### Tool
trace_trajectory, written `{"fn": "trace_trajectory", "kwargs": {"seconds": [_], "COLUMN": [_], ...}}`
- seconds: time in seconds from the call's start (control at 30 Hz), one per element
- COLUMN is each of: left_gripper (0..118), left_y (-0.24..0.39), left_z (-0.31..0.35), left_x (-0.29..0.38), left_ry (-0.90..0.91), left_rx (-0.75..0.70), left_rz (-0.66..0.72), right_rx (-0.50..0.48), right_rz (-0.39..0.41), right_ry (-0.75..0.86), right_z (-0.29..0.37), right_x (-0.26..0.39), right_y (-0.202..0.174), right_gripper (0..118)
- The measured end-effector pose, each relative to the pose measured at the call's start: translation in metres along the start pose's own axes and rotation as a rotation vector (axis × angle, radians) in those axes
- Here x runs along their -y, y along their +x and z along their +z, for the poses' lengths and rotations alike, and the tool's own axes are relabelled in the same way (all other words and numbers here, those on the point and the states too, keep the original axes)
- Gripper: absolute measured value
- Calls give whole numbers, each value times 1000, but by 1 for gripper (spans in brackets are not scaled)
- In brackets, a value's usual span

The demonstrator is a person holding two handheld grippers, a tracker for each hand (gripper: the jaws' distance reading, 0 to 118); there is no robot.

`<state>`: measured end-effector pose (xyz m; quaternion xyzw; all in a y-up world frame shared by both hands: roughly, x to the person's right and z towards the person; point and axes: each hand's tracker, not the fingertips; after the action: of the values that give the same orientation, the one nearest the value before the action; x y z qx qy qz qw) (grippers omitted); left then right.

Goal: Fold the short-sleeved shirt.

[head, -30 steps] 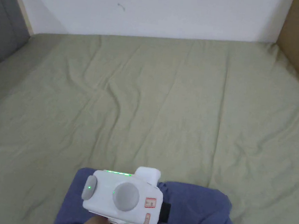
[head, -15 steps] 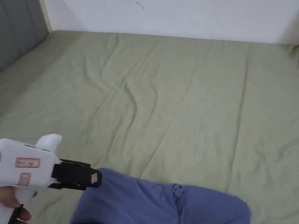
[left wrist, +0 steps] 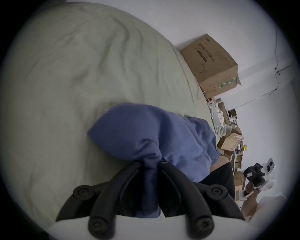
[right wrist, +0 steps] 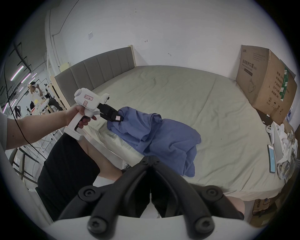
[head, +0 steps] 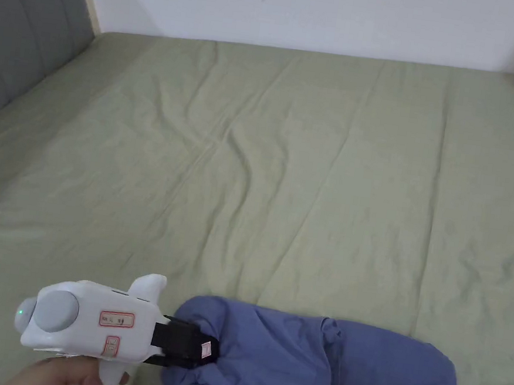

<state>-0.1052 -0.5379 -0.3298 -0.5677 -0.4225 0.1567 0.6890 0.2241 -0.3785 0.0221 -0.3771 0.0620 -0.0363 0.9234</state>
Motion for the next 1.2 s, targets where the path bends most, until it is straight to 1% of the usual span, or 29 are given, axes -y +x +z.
{"fn": "trace_trajectory", "kwargs": {"seconds": [0.07,0.1,0.13,0.17,0.2,0.23,0.27,0.3,0.33,0.37,0.4,0.47,0.57,0.63,0.67,0.77,0.83,0.9,0.93,1.0,1.1,1.13,1.2], "left_gripper": [12,11,11,11,11,11,11,11,11,11,11,11,11,11,11,11,11,11,11,11,11,11,19], "left_y": [-6,-17,-3,-9,-17,-24,-16,-20,-23,-19,-21,15,77,128,140,184,187,191,192,193,179,174,173], "left_z": [14,28,40,50,62,72,86,99,111,121,139,146,141,116,110,54,12,-24,-44,-77,-116,-122,-119], "left_x": [-6,-13,-15,-19,-23,-28,-28,-30,-31,-29,-36,-33,-30,-22,-22,-13,-15,-15,-14,-12,-8,-7,-7], "left_ry": [15,47,53,46,55,63,52,50,69,71,90,87,91,70,71,30,-44,-81,-100,-158,-229,-219,-197], "left_rx": [-38,-170,-195,-199,-241,-306,-405,-518,-549,-521,-541,-583,-562,-521,-496,-434,-375,-327,-307,-320,-383,-389,-361], "left_rz": [-16,-95,-95,-89,-77,-73,-88,-100,-46,39,57,-48,-129,-205,-234,-303,-337,-256,-263,-288,-272,-271,-250], "right_rx": [-3,-7,-10,-10,-10,-11,-13,-19,-22,-22,-24,-31,-28,-24,-28,-39,-35,-25,-20,-11,16,21,28], "right_rz": [-3,-6,-6,-4,0,1,-1,-4,-5,-4,-5,-13,-18,-22,-24,-21,-19,-29,-38,-53,-59,-62,-76], "right_ry": [6,8,10,10,10,10,11,12,13,16,19,21,15,17,20,31,38,49,58,63,66,67,69], "right_z": [0,0,0,0,0,0,0,1,1,2,3,3,-2,-1,0,6,11,17,21,27,35,37,39], "right_x": [-3,-3,-3,-4,-3,-3,-2,0,1,2,3,6,8,9,9,12,14,16,18,20,26,28,30], "right_y": [-1,-1,-2,-2,-3,-3,-3,-2,-2,-2,-2,1,2,2,2,2,3,5,7,10,16,18,22], "right_gripper": [0,0,0,0,0,0,0,0,0,0,0,0,0,0,0,0,0,0,0,0,0,0,0]}}
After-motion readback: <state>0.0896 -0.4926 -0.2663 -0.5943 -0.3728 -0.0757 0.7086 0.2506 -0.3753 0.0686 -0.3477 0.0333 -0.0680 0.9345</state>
